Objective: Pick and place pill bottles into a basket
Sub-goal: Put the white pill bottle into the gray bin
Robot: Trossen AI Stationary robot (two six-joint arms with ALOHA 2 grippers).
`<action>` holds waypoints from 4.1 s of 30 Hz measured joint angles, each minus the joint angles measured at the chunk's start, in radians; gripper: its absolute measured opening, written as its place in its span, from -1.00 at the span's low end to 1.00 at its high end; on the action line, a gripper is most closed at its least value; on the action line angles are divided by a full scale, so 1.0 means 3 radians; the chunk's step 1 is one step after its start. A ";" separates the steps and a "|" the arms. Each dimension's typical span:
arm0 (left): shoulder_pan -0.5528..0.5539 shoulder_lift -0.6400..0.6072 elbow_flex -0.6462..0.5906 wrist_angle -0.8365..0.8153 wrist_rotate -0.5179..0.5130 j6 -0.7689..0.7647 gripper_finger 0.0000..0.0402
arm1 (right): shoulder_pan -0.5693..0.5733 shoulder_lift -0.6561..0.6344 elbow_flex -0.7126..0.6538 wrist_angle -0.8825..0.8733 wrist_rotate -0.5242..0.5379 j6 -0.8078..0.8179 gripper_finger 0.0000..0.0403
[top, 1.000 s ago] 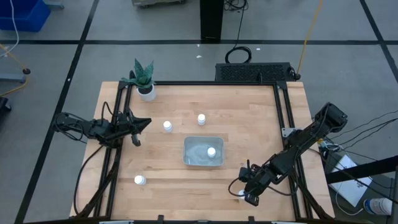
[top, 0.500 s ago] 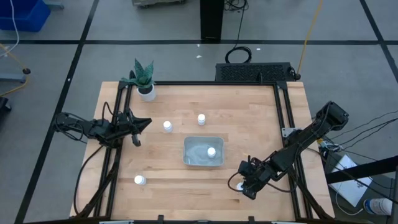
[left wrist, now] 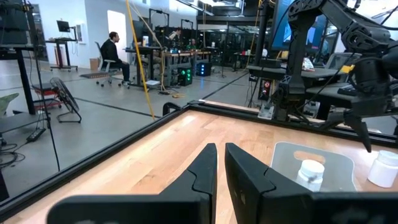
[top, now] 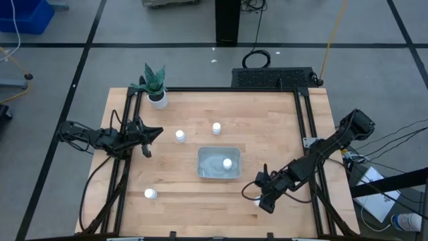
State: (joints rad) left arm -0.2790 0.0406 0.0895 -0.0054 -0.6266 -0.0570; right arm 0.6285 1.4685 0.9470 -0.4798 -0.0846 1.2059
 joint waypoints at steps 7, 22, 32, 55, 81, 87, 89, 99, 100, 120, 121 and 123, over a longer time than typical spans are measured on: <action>0.0000 0.0000 0.0000 0.0001 0.0000 0.0000 -0.81 | 0.0001 0.0000 0.0057 -0.0191 -0.0099 0.0092 0.15; 0.0000 0.0000 0.0000 0.0002 0.0000 0.0000 -0.81 | -0.0003 0.0301 0.0591 -0.0914 -0.0122 -0.0072 0.15; 0.0000 0.0000 0.0000 0.0002 0.0000 0.0000 -0.81 | -0.0003 0.0649 0.0982 -0.1094 -0.0232 -0.0262 0.15; 0.0000 0.0000 0.0000 0.0000 0.0000 0.0001 -0.81 | -0.0084 0.0729 0.1027 -0.1167 -0.0072 -0.0481 0.15; 0.0000 0.0000 0.0000 -0.0028 0.0001 0.0000 -0.81 | -0.0084 0.0739 0.0989 -0.0958 -0.0071 -0.0422 0.15; 0.0000 0.0000 0.0000 -0.0052 0.0001 0.0000 -0.81 | -0.0084 0.0941 0.0987 -0.0940 -0.0356 -0.0484 0.15; 0.0000 -0.0001 0.0000 -0.0050 0.0001 0.0000 -0.81 | -0.0094 0.0954 0.0984 -0.0926 -0.0391 -0.0514 0.15; 0.0000 0.0000 0.0000 -0.0048 0.0079 -0.0005 -0.81 | -0.0112 0.0917 0.0985 -0.1018 -0.0243 -0.0568 -0.02; 0.0000 0.0000 0.0000 -0.0047 0.0079 -0.0004 -0.81 | -0.0112 0.0917 0.0985 -0.1027 -0.0242 -0.0581 -0.07; 0.0000 0.0000 0.0000 -0.0045 0.0079 -0.0005 -0.81 | -0.0208 0.0603 0.0984 -0.0981 0.0928 -0.1200 -0.27; 0.0000 0.0000 0.0000 -0.0044 0.0079 -0.0006 -0.81 | -0.0220 0.0524 0.0985 -0.0974 0.1050 -0.1249 -0.27; 0.0000 0.0000 0.0000 -0.0045 0.0079 -0.0006 -0.81 | -0.0244 0.0381 0.0985 -0.0959 0.1244 -0.1340 -0.27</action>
State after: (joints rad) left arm -0.2790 0.0406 0.0895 -0.0189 -0.6029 -0.0589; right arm 0.5554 1.5827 1.2427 -0.7674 0.2887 0.8039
